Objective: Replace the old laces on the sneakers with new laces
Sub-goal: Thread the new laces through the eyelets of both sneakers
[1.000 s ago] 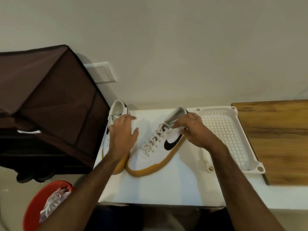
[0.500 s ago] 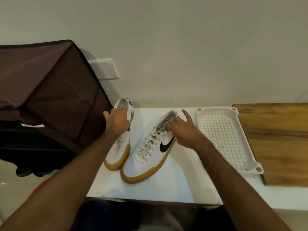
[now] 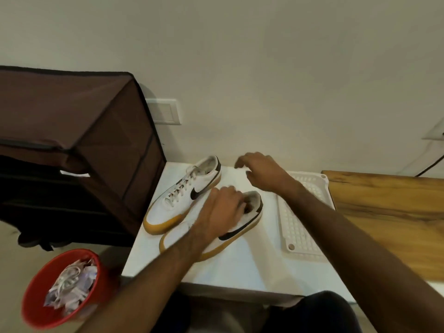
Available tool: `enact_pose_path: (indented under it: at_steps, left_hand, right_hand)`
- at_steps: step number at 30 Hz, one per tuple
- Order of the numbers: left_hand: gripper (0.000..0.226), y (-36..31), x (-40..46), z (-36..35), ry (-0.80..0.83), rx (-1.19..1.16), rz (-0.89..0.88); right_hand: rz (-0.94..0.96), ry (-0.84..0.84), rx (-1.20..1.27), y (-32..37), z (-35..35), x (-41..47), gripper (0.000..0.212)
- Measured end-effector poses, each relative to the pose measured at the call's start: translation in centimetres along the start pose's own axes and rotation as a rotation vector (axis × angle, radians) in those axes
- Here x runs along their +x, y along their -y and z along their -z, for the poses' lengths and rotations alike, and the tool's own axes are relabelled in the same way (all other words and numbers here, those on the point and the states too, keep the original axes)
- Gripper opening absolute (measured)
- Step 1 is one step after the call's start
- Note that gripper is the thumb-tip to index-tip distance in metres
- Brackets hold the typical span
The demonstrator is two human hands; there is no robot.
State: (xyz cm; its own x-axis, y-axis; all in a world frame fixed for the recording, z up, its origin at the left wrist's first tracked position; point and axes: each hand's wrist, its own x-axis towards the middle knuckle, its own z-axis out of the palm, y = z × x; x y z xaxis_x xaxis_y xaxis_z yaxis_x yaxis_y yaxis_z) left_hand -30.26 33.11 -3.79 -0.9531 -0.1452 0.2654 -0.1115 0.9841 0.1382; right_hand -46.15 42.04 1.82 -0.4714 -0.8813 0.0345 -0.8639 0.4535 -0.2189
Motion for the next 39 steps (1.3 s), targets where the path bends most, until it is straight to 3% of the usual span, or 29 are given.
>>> enact_pose_path:
  at_steps: [3,6,8,13,16,18,20,24,27,29,31,34,37,39]
  left_hand:
    - [0.035,-2.6,-0.3,-2.4,0.097,0.058,-0.072]
    - [0.037,-3.3,0.4,-4.4,0.190,0.008,0.016]
    - [0.030,-3.1,0.8,-5.0,0.270,0.055,0.067]
    - [0.014,-2.8,0.7,-4.8,0.415,0.200,-0.084]
    - [0.022,-2.3,-0.3,-4.4,0.375,-0.067,-0.210]
    - [0.023,-2.0,-1.7,-3.2,0.447,-0.159,-0.378]
    - [0.021,-1.8,-3.2,-1.2,0.542,-0.142,-0.505]
    - [0.027,-1.3,-5.6,1.5,0.751,0.095,-0.583]
    - [0.027,-1.2,-7.9,3.6,0.830,0.164,-0.508]
    - [0.039,-1.9,-9.7,4.4,0.842,0.029,-0.327]
    - [0.050,-3.0,-11.5,4.8,0.786,-0.066,-0.143]
    - [0.054,-4.7,-13.7,4.2,0.623,0.010,-0.021]
    - [0.058,-6.0,-14.8,3.7,0.515,0.124,0.049]
    - [0.054,-6.5,-15.2,3.2,0.443,0.184,0.056]
  right_hand:
    - [0.165,0.117,-0.117,1.2,-1.5,4.5,0.061]
    - [0.348,0.173,-0.325,2.5,-4.4,7.4,0.072]
    - [0.394,0.200,-0.463,3.1,-5.9,8.6,0.068]
    - [0.291,0.269,-0.641,4.1,-7.2,9.6,0.055]
    - [0.263,0.273,-0.616,3.8,-6.5,8.5,0.052]
    - [0.241,0.259,-0.587,3.4,-5.8,6.6,0.046]
    - [0.172,0.272,-0.546,3.1,-4.8,3.7,0.042]
    - [-0.003,0.312,-0.449,3.5,-4.0,-2.6,0.037]
    - [-0.085,0.269,-0.320,4.6,-5.0,-7.6,0.039]
    - [-0.126,0.272,-0.232,5.7,-5.8,-9.8,0.036]
    - [-0.130,0.310,-0.143,7.0,-6.0,-11.2,0.037]
    - [-0.021,0.345,-0.145,7.6,-5.9,-12.8,0.041]
    - [0.161,0.209,-0.329,6.8,-6.3,-13.7,0.060]
    - [0.192,0.101,-0.325,6.2,-6.2,-13.7,0.078]
